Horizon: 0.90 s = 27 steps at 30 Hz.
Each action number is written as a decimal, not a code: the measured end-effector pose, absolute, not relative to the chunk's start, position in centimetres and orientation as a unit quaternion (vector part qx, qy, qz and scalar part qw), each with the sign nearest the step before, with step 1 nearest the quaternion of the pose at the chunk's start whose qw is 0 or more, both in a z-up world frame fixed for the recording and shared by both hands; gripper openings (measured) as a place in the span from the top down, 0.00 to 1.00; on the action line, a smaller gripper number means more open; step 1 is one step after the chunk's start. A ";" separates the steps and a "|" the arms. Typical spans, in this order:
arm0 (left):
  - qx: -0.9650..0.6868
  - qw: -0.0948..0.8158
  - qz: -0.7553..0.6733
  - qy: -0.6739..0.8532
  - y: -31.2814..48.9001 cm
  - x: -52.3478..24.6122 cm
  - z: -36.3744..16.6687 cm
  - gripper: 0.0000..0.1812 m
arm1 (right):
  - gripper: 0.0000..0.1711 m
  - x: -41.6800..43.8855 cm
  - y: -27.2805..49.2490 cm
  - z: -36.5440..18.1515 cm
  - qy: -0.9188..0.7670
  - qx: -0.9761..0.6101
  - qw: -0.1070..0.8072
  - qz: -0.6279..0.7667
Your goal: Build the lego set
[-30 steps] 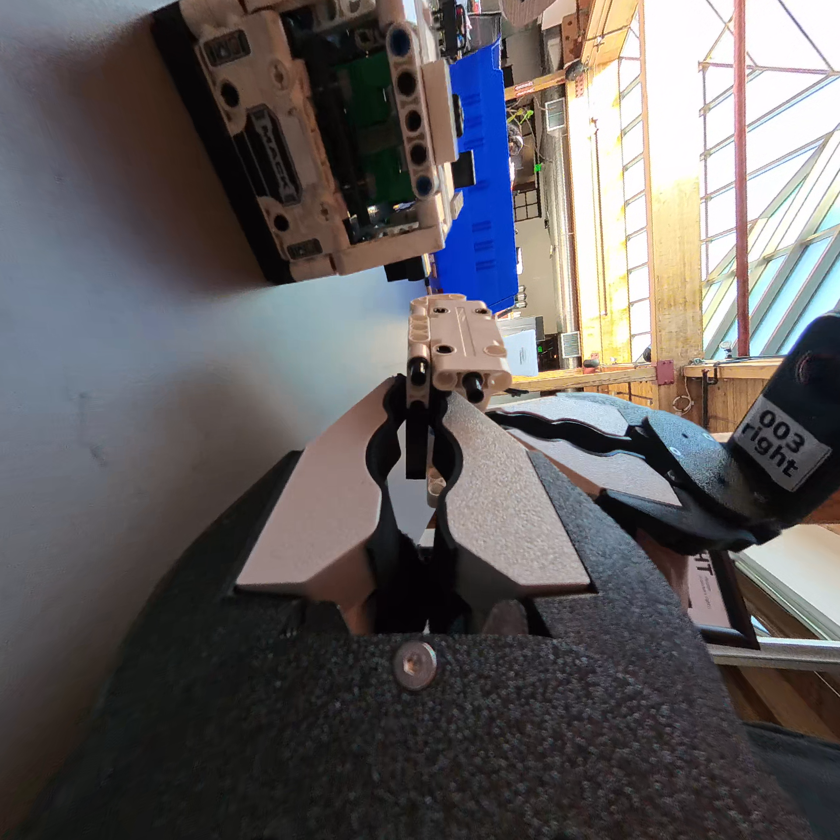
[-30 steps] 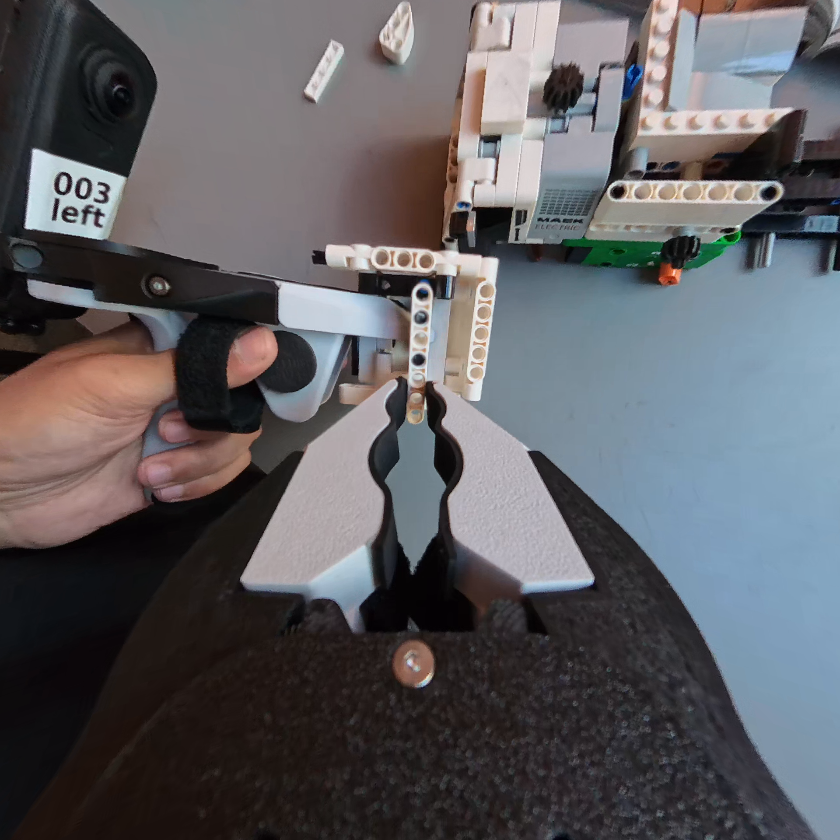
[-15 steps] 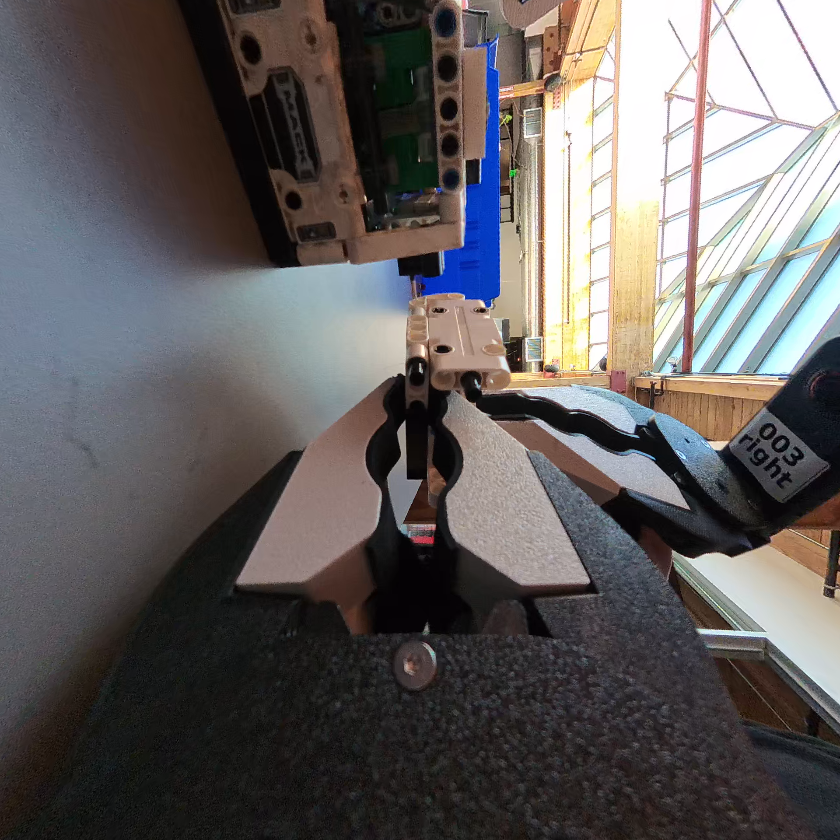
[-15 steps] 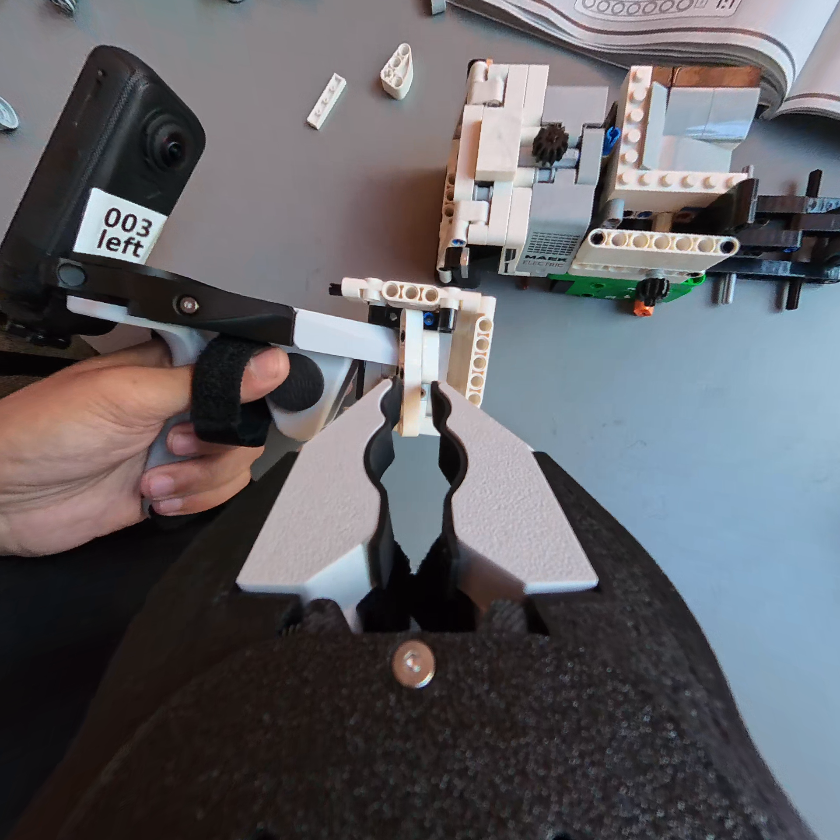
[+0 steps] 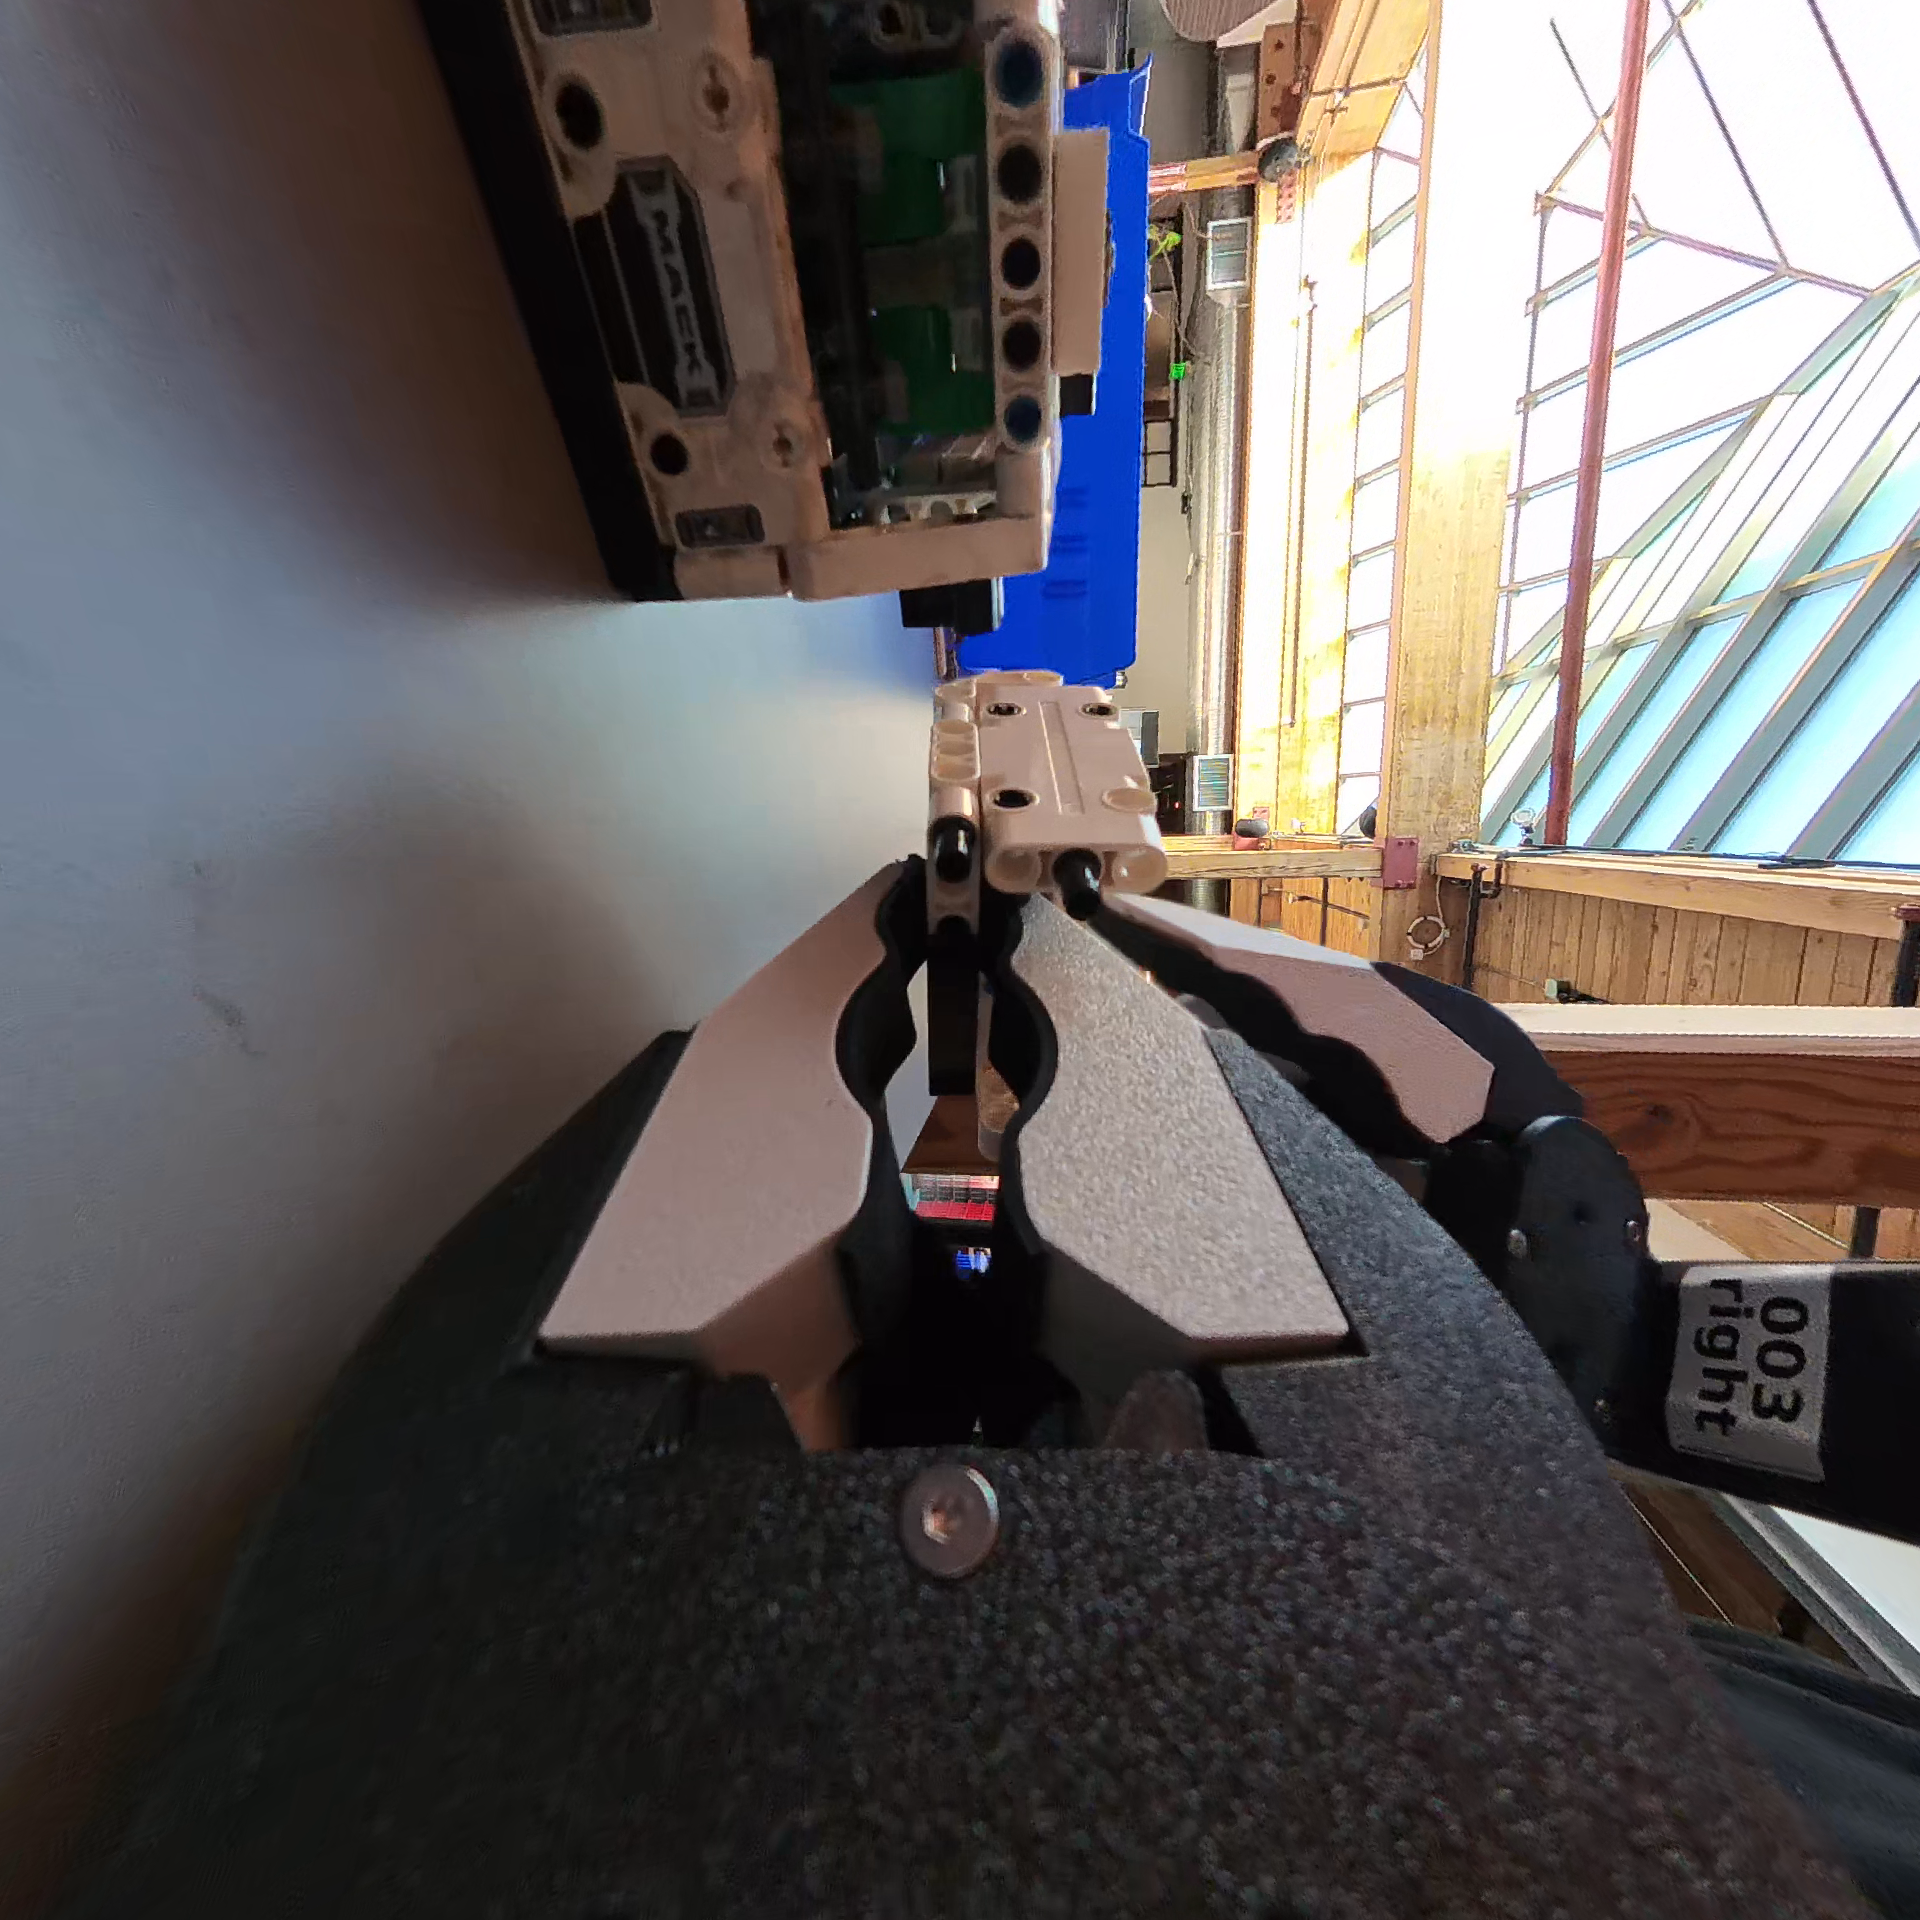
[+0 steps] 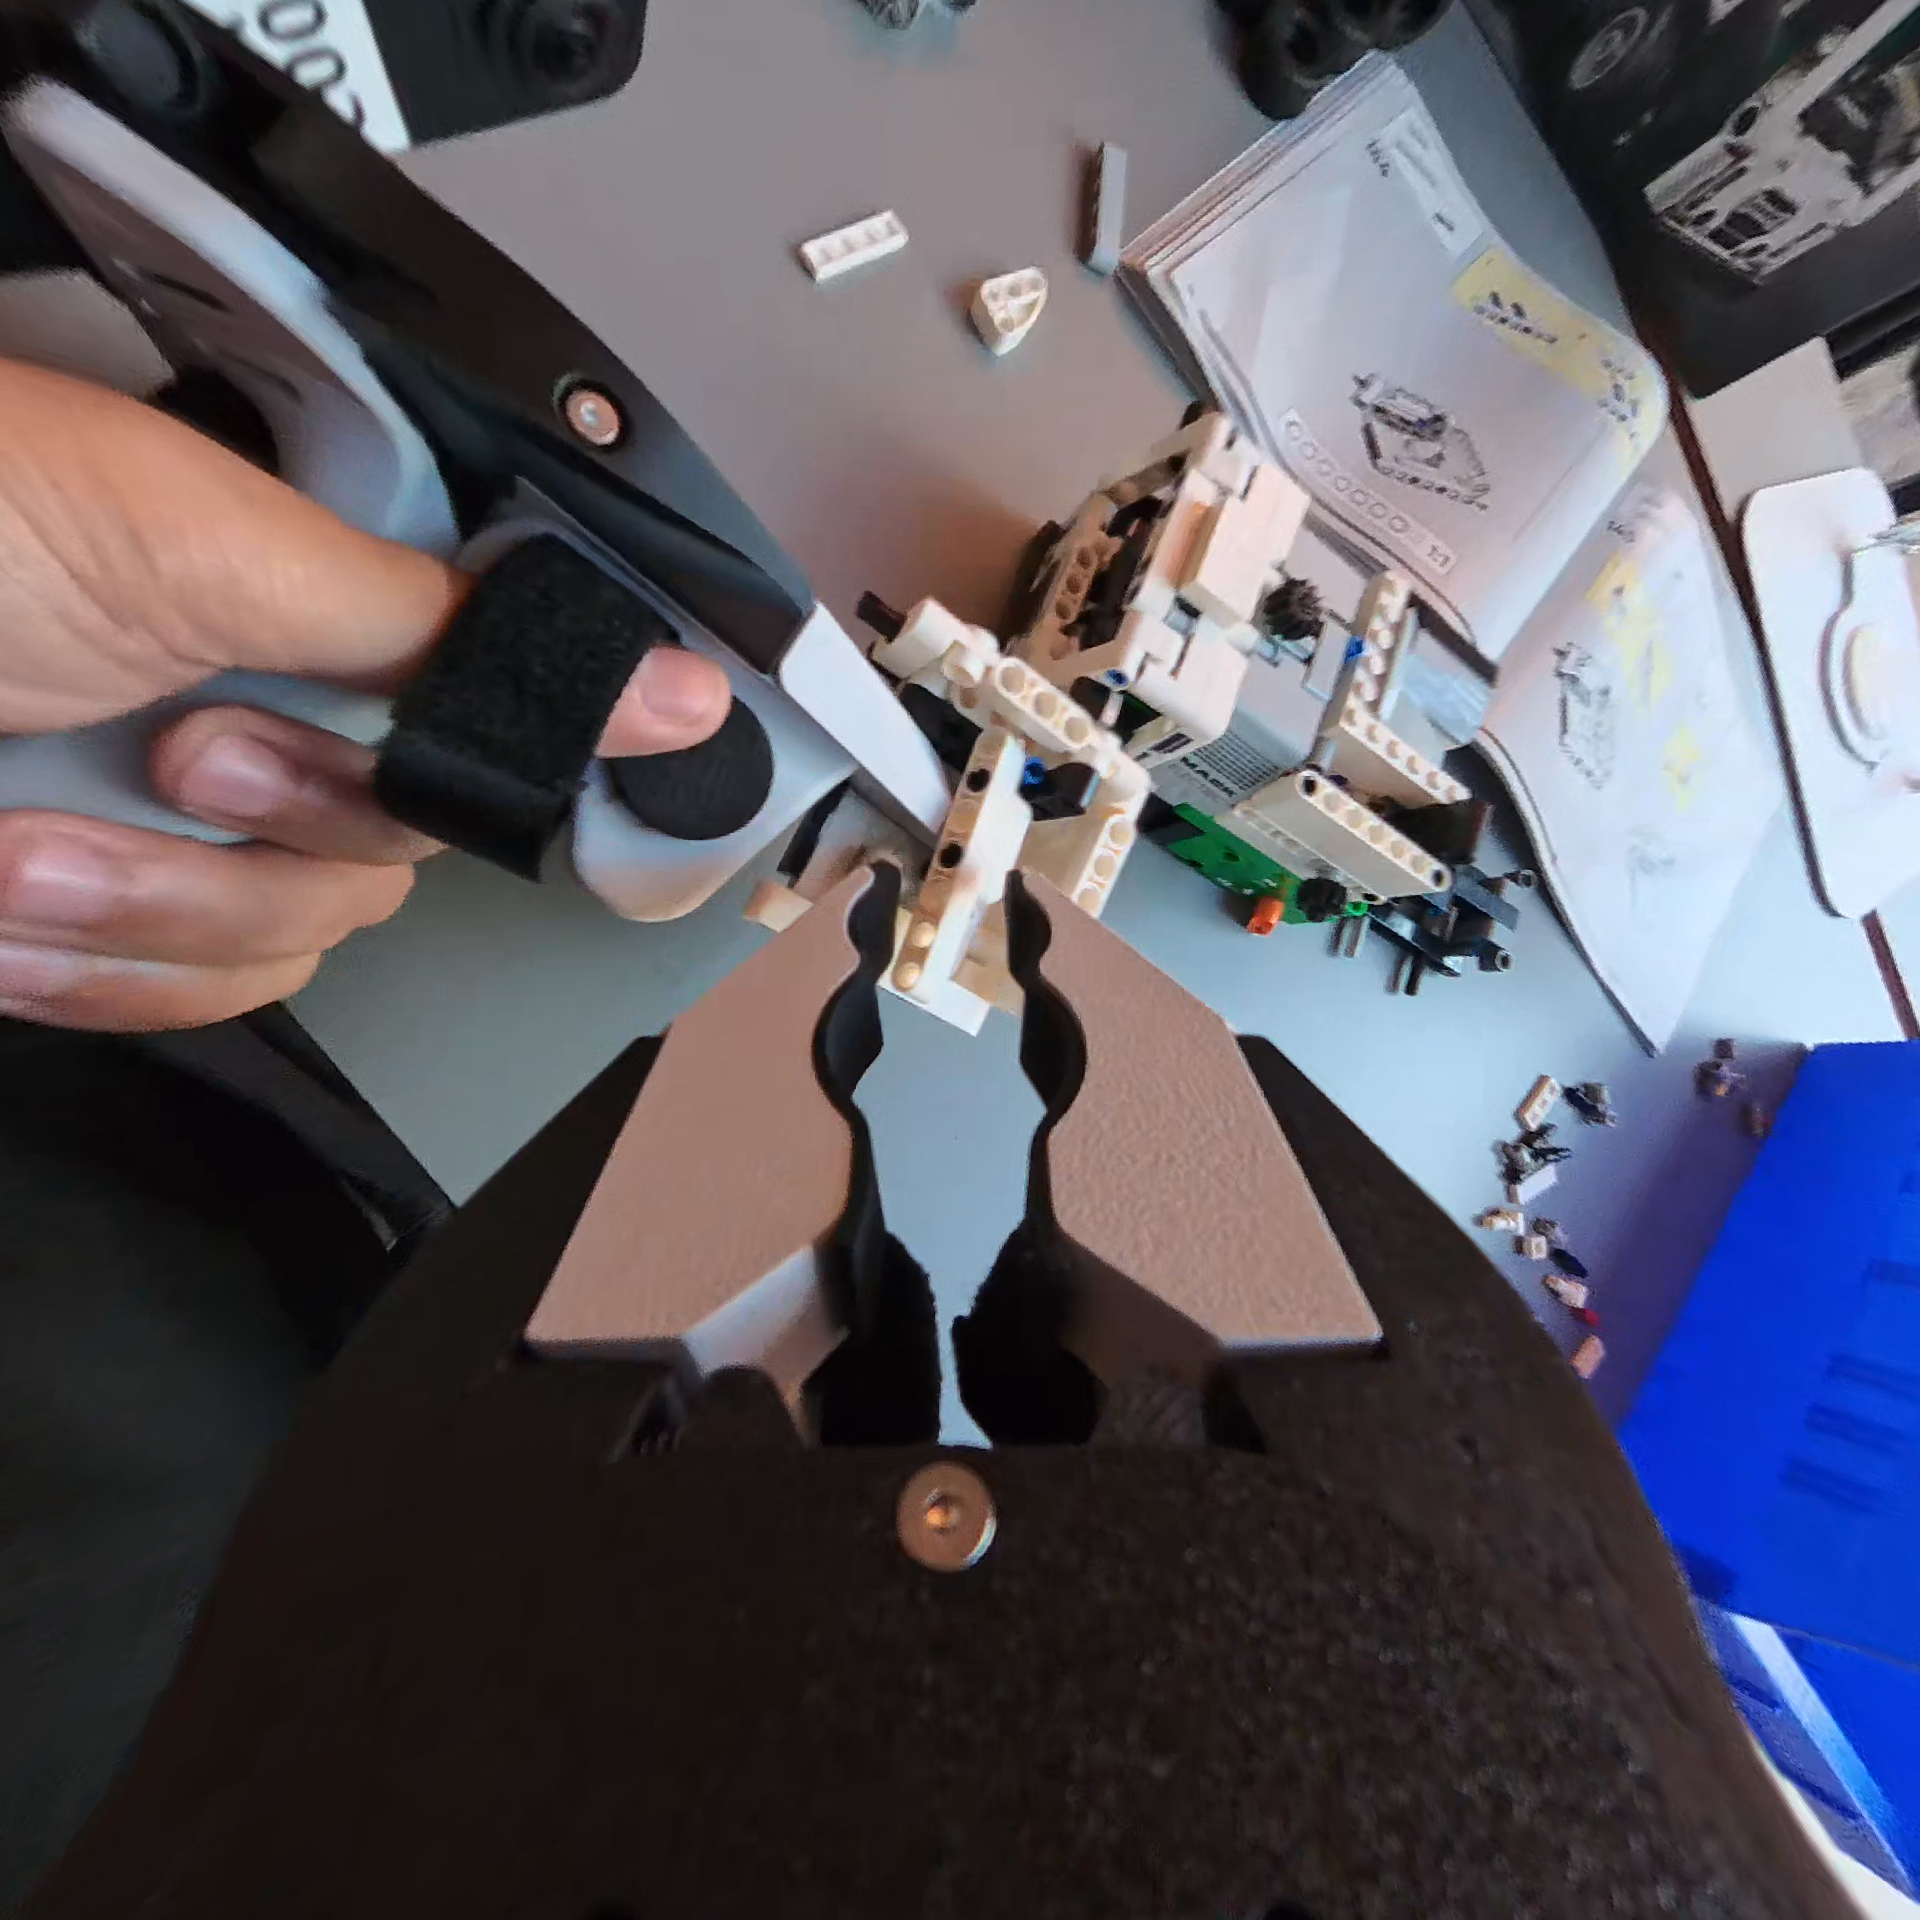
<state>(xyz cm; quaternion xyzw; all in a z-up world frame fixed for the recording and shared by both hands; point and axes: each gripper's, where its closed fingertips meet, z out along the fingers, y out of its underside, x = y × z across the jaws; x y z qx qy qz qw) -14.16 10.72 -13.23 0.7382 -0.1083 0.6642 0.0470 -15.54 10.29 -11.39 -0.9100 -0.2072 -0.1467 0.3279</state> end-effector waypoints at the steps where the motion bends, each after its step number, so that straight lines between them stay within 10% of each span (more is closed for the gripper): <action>1: 0.740 0.045 0.662 -0.112 10.6 -14.2 -13.3 0.96 | 0.90 -15.6 10.3 -11.7 -0.208 -0.911 0.325 -0.143; 27: 0.728 0.040 0.678 -0.096 10.9 -14.2 -13.1 0.97 | 0.96 -14.9 10.7 -11.1 0.017 -0.937 0.344 0.056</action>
